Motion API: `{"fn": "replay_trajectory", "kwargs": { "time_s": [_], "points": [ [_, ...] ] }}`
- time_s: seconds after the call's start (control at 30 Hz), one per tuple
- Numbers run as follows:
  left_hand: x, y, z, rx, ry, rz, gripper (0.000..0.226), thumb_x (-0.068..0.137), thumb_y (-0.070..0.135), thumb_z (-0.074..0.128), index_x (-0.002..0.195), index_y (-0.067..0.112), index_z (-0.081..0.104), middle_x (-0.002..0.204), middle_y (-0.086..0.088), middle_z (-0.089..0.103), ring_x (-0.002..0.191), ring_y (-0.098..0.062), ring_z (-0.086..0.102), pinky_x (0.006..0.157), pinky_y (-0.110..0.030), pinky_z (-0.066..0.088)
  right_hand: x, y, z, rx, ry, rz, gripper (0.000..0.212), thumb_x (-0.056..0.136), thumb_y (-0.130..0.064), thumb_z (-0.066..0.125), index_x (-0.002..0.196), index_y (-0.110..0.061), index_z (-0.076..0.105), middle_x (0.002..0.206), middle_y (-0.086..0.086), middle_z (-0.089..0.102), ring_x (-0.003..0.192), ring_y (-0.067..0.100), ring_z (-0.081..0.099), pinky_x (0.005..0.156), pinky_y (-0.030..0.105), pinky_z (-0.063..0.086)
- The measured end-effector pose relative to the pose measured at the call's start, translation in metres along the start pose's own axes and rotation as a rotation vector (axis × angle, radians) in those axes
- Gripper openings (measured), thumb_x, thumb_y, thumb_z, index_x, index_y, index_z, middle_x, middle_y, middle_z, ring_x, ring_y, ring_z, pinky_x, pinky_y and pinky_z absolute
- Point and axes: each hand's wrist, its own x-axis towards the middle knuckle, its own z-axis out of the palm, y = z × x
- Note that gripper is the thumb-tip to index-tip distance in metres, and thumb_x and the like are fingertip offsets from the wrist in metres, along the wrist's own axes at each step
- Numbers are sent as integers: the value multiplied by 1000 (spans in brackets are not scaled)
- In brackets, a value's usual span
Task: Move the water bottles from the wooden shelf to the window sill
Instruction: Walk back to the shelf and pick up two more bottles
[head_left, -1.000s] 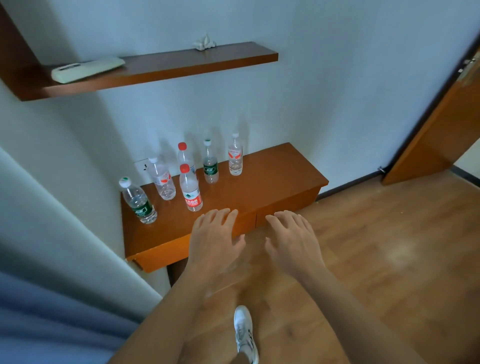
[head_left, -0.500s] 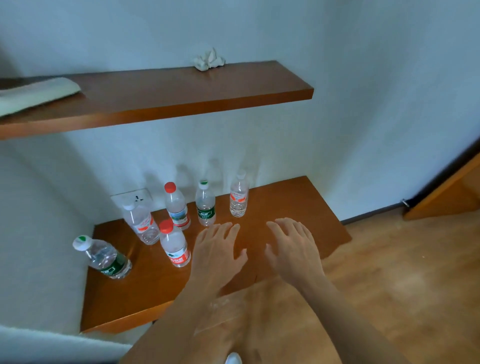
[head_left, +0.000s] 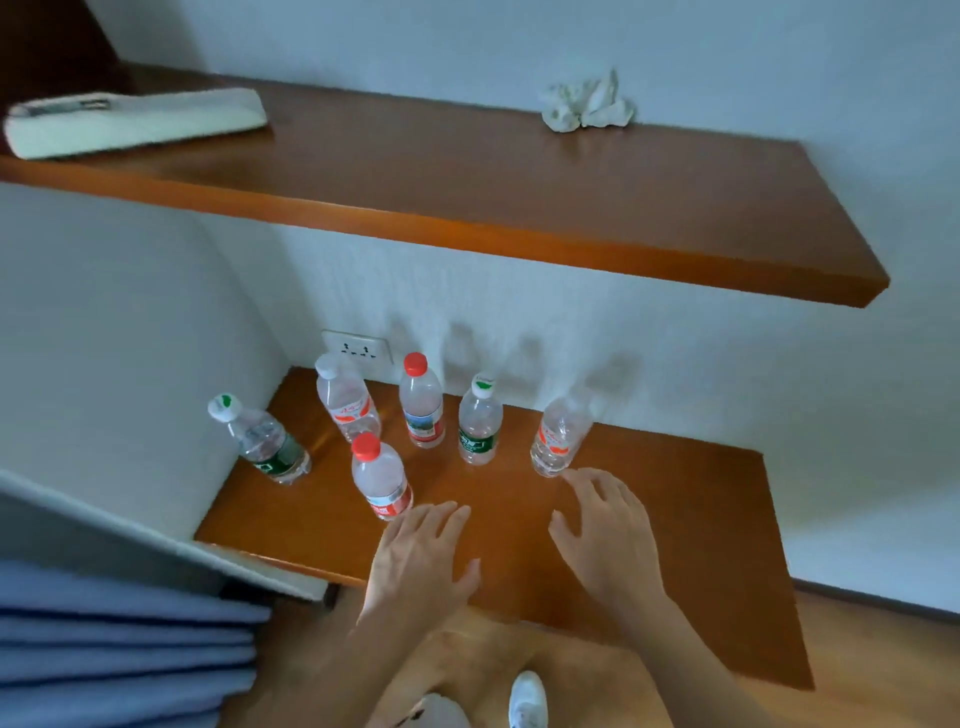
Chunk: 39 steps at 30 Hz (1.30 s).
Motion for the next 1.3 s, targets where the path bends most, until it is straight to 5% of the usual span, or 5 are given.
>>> {"fn": "replay_trajectory", "kwargs": {
  "time_s": [0.3, 0.5, 0.73, 1.0, 1.3],
  "points": [
    [-34, -52, 34, -144, 137, -419, 50, 72, 42, 82, 112, 16, 69, 114, -7, 71, 105, -28, 67, 81, -45, 58, 44, 52, 15, 347, -60, 238, 83, 79, -59, 73, 146, -24, 38, 145, 2, 50, 126, 21, 55, 90, 27, 46],
    [-1, -78, 29, -418, 186, -710, 93, 71, 57, 78, 146, 23, 35, 147, -5, 46, 128, -27, 50, 92, -42, 52, 88, 51, 41, 594, -144, 321, 106, 66, -51, 88, 151, -28, 28, 150, -1, 43, 135, 16, 45, 110, 41, 42],
    [58, -87, 33, -641, 254, -588, 108, 59, 48, 87, 146, 17, 31, 142, -8, 49, 128, -28, 49, 99, -44, 50, 116, 37, 75, 861, -78, 350, 91, 64, -32, 94, 135, -38, 37, 128, -7, 53, 120, 15, 56, 100, 37, 54],
    [80, -77, 40, -728, 301, -589, 92, 68, 42, 85, 143, 16, 37, 134, -7, 55, 118, -24, 55, 91, -39, 52, 129, 36, 82, 840, -6, 409, 78, 68, -32, 91, 132, -27, 47, 118, -7, 58, 112, 13, 57, 94, 26, 49],
    [70, -58, 7, -803, 432, -450, 85, 69, 39, 86, 136, 25, 37, 119, 0, 55, 108, -20, 56, 84, -29, 54, 120, 26, 38, 868, -4, 292, 75, 66, -35, 92, 126, -27, 48, 115, -6, 61, 109, 15, 62, 96, 39, 55]
  ]
}}
